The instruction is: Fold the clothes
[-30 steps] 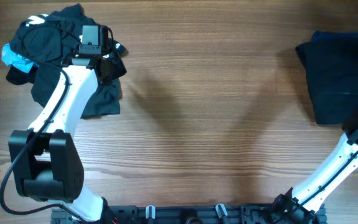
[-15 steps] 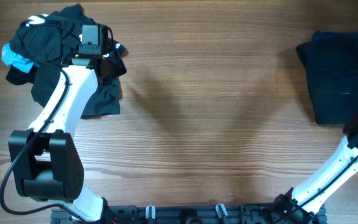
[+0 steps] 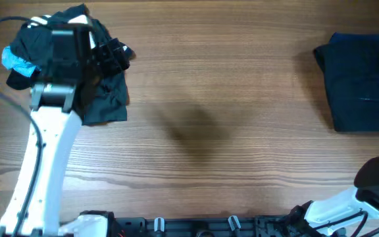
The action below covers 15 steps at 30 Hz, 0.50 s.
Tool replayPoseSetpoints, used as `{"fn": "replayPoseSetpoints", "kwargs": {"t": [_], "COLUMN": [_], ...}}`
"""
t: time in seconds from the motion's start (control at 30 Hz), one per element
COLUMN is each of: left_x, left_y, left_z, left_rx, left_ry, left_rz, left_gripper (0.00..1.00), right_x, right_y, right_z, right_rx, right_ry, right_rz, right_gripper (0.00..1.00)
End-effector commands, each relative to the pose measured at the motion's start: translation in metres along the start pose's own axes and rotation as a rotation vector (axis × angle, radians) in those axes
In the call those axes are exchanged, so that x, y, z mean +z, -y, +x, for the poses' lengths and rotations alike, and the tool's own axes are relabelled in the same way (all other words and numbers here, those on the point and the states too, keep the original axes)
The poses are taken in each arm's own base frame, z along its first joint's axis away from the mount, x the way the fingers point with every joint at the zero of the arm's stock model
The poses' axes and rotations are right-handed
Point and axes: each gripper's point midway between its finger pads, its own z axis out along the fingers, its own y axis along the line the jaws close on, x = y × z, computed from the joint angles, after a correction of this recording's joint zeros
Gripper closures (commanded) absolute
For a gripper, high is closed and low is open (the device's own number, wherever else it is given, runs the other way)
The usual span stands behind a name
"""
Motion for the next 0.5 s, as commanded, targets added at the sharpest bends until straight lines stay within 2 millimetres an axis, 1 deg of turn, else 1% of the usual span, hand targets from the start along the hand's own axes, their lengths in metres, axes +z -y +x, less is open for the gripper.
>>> {"fn": "replayPoseSetpoints", "kwargs": {"t": [0.0,0.07,0.1,0.17,0.2,0.3,0.33,0.37,0.47], "left_x": [-0.032,-0.051,-0.059,-0.073,-0.078,-0.096,-0.099,-0.102,-0.103], "left_y": [0.023,0.027,0.026,0.026,0.026,0.026,0.025,0.025,0.024], "left_z": [0.0,0.001,0.001,0.002,0.003,0.003,0.003,0.004,0.005], "left_rx": [0.13,0.186,0.196,0.221,0.233,0.245,0.268,0.29,0.292], "left_ry": [0.02,0.038,0.046,0.061,0.068,0.094,0.101,0.106,0.101], "left_rz": [0.131,0.16,0.162,0.167,0.17,0.178,0.179,0.178,0.177], "left_gripper": [0.04,0.02,0.02,0.01,0.01,0.0,0.0,0.0,0.0], "right_x": [-0.027,-0.044,-0.05,-0.059,-0.06,-0.06,-0.059,-0.058,-0.055], "right_y": [-0.033,-0.05,-0.055,-0.067,-0.07,-0.072,-0.071,-0.07,-0.063], "right_z": [0.0,0.0,0.0,0.001,0.002,0.003,0.003,0.002,0.002], "right_rx": [-0.104,-0.198,-0.242,-0.318,-0.328,-0.327,-0.326,-0.325,-0.322], "right_ry": [0.036,0.069,0.083,0.102,0.106,0.103,0.102,0.101,0.095], "right_rz": [-0.102,-0.143,-0.146,-0.156,-0.16,-0.163,-0.163,-0.158,-0.127], "right_gripper": [0.19,0.19,0.18,0.18,0.18,0.17,0.14,0.0,0.0]}}
